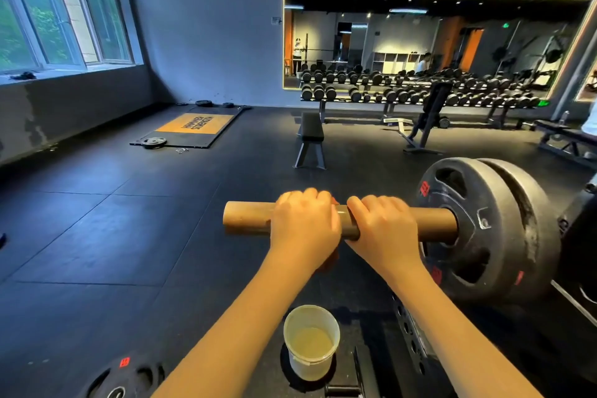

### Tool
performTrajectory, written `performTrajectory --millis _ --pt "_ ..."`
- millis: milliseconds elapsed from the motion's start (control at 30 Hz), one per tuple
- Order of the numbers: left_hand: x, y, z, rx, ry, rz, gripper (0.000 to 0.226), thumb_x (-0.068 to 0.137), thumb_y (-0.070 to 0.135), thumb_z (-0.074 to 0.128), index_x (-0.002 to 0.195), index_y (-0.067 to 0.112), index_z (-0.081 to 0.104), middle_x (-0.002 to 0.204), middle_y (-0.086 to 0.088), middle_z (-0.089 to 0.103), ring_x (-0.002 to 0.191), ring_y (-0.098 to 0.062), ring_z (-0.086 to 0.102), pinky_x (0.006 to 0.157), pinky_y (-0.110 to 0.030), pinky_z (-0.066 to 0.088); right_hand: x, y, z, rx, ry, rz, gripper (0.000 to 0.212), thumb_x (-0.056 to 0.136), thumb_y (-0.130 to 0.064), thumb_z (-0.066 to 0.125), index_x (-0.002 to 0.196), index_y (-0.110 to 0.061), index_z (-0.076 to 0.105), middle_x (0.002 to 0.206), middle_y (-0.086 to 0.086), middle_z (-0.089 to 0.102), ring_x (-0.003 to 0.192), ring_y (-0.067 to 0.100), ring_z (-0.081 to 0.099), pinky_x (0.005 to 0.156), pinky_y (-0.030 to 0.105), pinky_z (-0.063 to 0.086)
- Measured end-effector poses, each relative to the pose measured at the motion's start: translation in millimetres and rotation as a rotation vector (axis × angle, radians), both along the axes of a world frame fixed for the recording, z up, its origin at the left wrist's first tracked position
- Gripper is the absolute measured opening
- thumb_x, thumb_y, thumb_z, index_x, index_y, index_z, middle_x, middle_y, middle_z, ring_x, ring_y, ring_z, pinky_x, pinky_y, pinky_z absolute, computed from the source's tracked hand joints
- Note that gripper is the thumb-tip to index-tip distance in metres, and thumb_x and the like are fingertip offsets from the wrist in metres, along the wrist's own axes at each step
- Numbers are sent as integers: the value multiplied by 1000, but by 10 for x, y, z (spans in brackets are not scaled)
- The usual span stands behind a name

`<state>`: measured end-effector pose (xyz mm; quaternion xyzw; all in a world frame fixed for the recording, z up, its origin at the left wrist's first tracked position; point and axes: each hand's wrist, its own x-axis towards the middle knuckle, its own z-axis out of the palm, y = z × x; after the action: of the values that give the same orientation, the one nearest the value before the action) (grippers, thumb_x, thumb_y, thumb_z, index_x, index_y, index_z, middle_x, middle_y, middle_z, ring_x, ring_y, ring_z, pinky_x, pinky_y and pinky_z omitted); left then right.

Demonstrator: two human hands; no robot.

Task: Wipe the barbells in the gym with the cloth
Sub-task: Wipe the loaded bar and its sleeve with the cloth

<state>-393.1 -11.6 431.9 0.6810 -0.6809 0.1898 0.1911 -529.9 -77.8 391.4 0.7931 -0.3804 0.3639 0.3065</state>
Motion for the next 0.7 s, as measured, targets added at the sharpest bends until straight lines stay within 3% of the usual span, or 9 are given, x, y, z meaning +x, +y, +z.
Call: performTrajectory --millis 67,167,300,367,433,533,600,700 --pt "81 -14 38 63 65 -3 33 101 37 35 119 22 57 110 1 62 95 -17 59 85 -32 49 -4 -5 -41 -56 -1 -15 37 59 -29 88 84 -11 67 67 7 63 57 25 60 57 33 48" --pt "388 28 97 133 122 167 32 101 35 32 112 19 59 103 1 61 86 -17 56 73 -33 47 -10 -34 -104 -118 -44 10 37 61 -29 87 87 -10 70 74 9 66 62 26 62 61 33 50" --pt "319 88 71 71 -24 240 30 101 35 34 114 19 57 104 1 63 87 -17 56 59 -28 38 26 4 -104 -73 -62 -30 43 56 -28 91 90 -9 71 79 10 69 68 28 65 68 36 53" --pt "189 45 20 33 -15 133 32 101 37 34 118 21 56 109 2 63 94 -17 58 75 -29 44 39 101 42 72 7 -53 54 57 -37 91 99 -12 68 87 8 69 76 27 66 72 39 53" --pt "163 22 -22 -6 50 34 34 101 38 33 122 23 55 112 3 63 98 -16 58 88 -30 46 -19 165 316 373 204 -75 64 71 -50 80 123 -23 55 109 -1 65 97 21 62 80 36 48" --pt "263 58 -83 -36 143 -109 40 100 39 32 123 23 60 113 3 66 98 -16 61 89 -32 48 -97 33 722 917 379 -61 77 75 -56 74 139 -34 36 124 -8 57 107 18 56 77 28 40" --pt "336 109 -133 -101 171 -179 47 95 42 29 114 21 67 103 2 70 90 -19 65 81 -36 53 -73 -32 780 985 410 -52 70 74 -55 75 132 -31 45 116 -7 59 98 17 56 73 27 40" --pt "374 90 -102 -103 139 -82 45 97 43 29 107 20 67 96 3 69 84 -17 65 76 -33 53 -47 -17 626 818 396 -77 55 79 -54 71 124 -31 51 102 -9 58 89 12 54 70 24 40"
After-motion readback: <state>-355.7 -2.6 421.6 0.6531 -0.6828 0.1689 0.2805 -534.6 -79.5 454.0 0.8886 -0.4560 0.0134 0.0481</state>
